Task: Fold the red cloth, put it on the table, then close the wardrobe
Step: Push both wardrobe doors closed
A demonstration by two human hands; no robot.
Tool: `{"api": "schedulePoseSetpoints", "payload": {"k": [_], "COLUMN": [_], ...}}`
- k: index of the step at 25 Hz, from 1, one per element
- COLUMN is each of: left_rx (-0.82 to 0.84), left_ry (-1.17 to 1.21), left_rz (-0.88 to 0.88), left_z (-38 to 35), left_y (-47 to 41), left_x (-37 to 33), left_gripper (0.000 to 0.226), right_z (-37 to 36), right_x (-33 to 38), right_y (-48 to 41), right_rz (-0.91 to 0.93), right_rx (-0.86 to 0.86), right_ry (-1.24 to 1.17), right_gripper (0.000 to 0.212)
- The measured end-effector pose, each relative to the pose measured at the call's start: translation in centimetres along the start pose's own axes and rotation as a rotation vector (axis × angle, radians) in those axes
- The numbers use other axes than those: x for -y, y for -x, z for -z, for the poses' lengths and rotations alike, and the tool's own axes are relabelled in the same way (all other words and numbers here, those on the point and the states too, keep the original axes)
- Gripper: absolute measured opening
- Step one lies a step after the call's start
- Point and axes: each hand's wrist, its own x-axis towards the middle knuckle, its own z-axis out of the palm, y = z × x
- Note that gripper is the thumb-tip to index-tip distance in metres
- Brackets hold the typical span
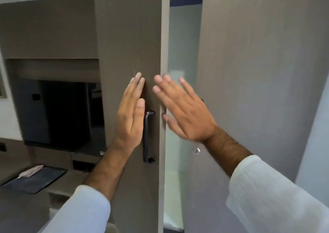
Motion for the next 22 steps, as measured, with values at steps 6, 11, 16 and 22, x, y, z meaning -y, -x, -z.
{"api": "schedulePoseSetpoints", "payload": {"k": [6,11,16,22], "left_rx": [0.112,0.111,0.169,0.164], "left_ry": [-0.182,-0.503,-0.626,-0.683], "left_rz": [-0.038,-0.043,-0.007,-0.011], "left_z": [-9.2,-13.3,-16.2,-18.2], "left_y": [-1.5,-1.9,-2.5,-3.1], "left_x": [3.7,5.3,6.5,7.4], "left_gripper": [0.075,0.063,0.067,0.063], "right_z": [-2.1,-4.4,-5.1,-5.3], "right_x": [-11.7,-13.1,-13.2,-13.4], "right_y": [11.7,14.5,14.5,14.4], "right_rz": [-0.581,-0.635,-0.643,-0.651], "right_rx": [0.259,0.279,0.263,0.245], "right_ry": [0.343,0.459,0.465,0.464], "right_gripper": [0.073,0.077,0.077,0.078]}}
